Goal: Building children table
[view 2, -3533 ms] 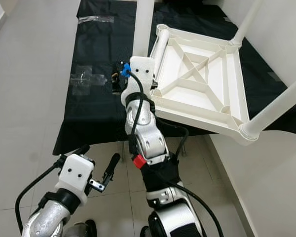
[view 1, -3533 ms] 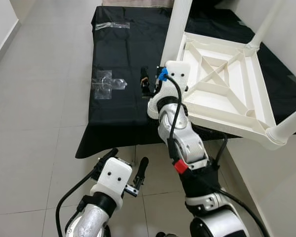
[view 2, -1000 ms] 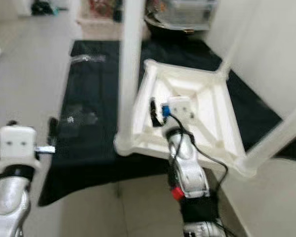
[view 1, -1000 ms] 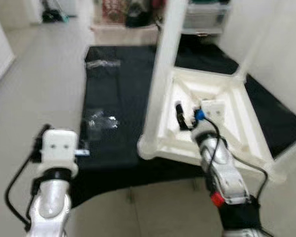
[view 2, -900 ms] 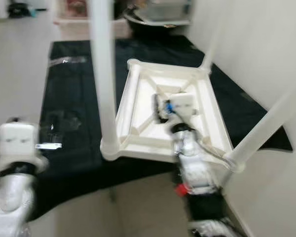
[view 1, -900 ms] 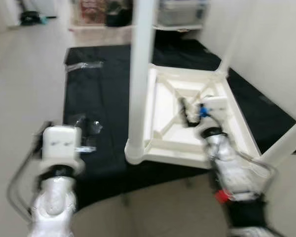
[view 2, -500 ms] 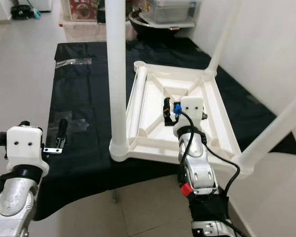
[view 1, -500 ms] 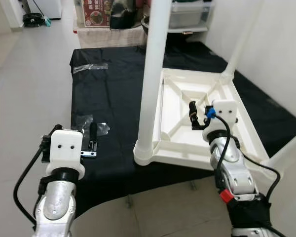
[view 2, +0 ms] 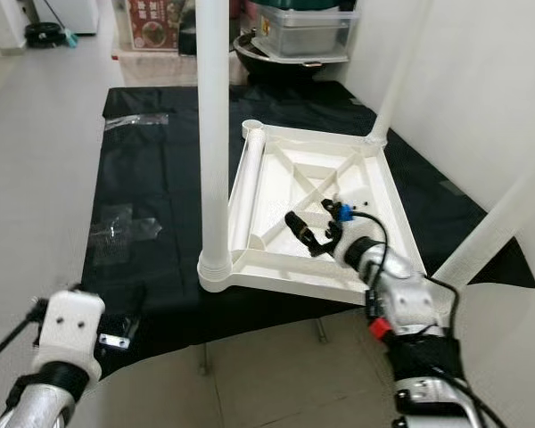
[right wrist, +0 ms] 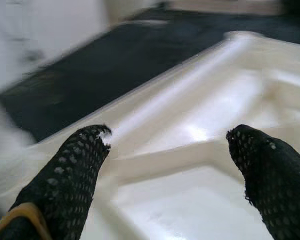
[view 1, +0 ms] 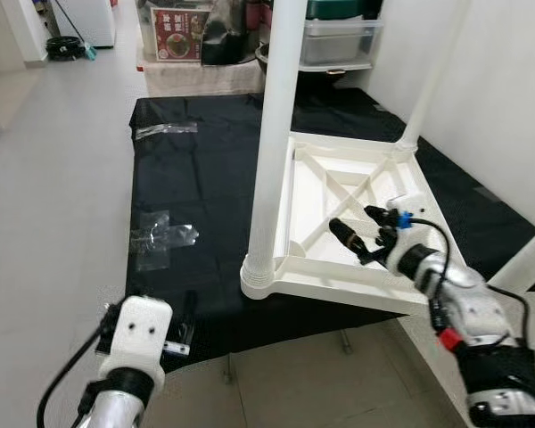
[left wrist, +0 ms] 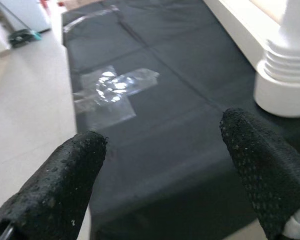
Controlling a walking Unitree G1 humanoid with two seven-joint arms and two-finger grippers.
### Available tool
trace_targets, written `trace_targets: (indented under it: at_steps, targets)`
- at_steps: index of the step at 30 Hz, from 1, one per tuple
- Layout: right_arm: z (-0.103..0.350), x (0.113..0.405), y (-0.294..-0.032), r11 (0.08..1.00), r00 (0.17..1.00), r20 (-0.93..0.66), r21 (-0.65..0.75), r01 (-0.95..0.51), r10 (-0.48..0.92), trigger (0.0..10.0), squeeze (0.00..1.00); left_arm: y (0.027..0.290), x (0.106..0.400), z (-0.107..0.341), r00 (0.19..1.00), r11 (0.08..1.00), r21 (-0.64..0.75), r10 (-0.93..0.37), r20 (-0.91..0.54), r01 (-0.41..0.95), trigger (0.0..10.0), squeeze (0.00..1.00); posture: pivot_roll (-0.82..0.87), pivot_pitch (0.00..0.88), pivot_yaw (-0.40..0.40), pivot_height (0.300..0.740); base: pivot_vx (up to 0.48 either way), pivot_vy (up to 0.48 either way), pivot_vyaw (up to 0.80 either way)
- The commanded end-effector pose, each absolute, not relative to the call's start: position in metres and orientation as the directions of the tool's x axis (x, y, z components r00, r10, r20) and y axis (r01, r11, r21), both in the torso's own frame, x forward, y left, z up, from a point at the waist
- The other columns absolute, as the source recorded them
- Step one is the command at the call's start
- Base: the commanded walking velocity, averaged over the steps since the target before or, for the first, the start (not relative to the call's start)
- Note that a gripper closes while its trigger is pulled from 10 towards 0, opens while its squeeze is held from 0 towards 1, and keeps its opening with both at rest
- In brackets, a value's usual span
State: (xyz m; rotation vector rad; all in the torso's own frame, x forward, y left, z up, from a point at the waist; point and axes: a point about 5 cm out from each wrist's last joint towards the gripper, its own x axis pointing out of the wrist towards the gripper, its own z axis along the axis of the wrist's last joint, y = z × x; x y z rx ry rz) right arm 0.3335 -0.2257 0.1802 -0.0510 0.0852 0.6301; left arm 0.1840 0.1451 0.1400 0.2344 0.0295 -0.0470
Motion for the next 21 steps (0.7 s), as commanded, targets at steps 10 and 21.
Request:
trace_targets:
  at_steps: [10,21]
  targets:
    - [0.213,0.328,-0.200,0.498,0.501,0.072,0.059,-0.865,0.862,10.0,1.00,0.113,0.174,0.140,0.956,0.941,0.170,-0.290,-0.036,0.292,10.0,0.00,0.10,0.115,-0.075,0.740,0.000,0.000,0.00]
    - [0.218,0.320,-0.184,0.359,0.356,0.098,-0.012,-0.933,0.929,10.0,0.00,0.103,0.171,0.139,0.929,0.915,0.162,-0.370,-0.028,0.370,10.0,0.00,0.09,0.108,-0.069,0.740,0.000,0.000,0.00]
